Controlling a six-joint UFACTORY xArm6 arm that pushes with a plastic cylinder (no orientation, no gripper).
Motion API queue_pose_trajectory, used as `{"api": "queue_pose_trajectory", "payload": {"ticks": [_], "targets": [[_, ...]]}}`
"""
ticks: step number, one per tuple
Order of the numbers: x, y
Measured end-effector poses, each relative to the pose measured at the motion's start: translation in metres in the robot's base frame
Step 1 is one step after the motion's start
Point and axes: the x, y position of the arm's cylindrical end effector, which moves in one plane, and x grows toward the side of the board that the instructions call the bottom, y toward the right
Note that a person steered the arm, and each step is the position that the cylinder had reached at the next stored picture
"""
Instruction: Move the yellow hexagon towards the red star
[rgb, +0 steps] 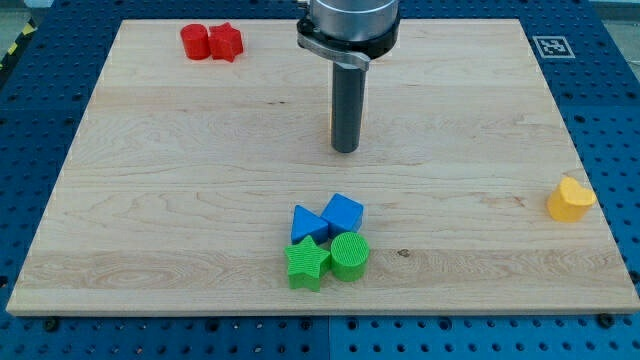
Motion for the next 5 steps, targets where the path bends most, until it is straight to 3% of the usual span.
{"api": "queue_pose_trajectory", "payload": {"ticks": [2, 5], "targets": [[0.002, 0.047], [-0.026, 0.027]]}}
